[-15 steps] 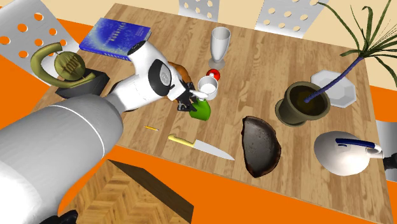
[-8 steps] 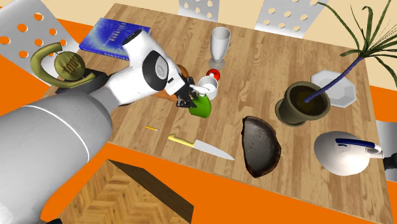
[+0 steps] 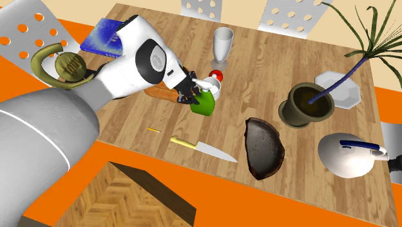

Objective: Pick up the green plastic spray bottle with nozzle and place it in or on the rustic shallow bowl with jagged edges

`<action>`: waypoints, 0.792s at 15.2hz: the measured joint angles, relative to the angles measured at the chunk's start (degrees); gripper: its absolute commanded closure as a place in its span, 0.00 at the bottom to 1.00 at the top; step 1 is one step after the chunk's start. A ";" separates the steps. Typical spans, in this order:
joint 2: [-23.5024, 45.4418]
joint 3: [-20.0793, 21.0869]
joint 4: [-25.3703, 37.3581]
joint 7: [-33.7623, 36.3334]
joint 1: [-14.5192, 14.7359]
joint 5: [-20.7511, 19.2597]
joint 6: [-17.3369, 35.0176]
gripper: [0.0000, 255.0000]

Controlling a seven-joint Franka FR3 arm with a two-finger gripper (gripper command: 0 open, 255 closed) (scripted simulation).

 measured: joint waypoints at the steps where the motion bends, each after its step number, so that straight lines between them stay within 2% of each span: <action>1: -0.47 0.10 0.06 -0.42 -0.13 0.35 -0.32 1.00; 12: -3.31 1.10 4.44 -4.89 -0.27 3.51 -5.88 1.00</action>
